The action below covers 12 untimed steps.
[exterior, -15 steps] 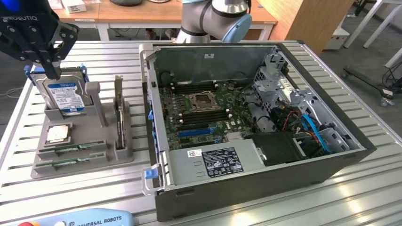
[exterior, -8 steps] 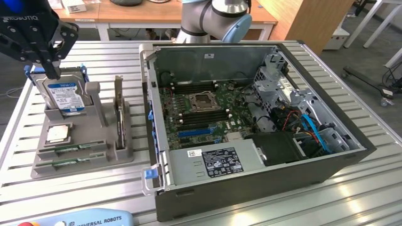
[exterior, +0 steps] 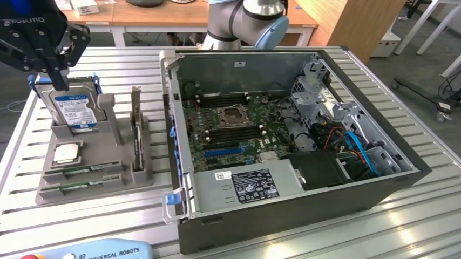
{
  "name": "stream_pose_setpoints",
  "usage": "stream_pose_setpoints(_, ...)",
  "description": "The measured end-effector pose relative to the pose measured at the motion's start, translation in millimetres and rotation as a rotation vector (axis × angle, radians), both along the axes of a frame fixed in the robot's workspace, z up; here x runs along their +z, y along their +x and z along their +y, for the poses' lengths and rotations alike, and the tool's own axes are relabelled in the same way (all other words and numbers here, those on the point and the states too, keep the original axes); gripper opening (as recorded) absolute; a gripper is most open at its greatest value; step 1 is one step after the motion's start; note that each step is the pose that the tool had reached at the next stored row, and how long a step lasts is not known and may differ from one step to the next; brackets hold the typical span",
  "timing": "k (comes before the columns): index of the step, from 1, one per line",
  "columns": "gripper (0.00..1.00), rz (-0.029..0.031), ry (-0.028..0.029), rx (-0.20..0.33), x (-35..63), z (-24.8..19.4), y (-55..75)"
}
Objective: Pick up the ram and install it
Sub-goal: 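Pick up the ram and move it above insertion slot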
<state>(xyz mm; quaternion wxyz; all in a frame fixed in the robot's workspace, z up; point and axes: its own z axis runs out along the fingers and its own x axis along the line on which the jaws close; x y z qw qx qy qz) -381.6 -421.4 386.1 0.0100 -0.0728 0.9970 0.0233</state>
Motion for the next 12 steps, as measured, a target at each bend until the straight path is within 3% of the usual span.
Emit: stream_pose_setpoints(12, 0.10, 0.0001, -0.0002, 0.194, 0.0, 0.0, 0.0)
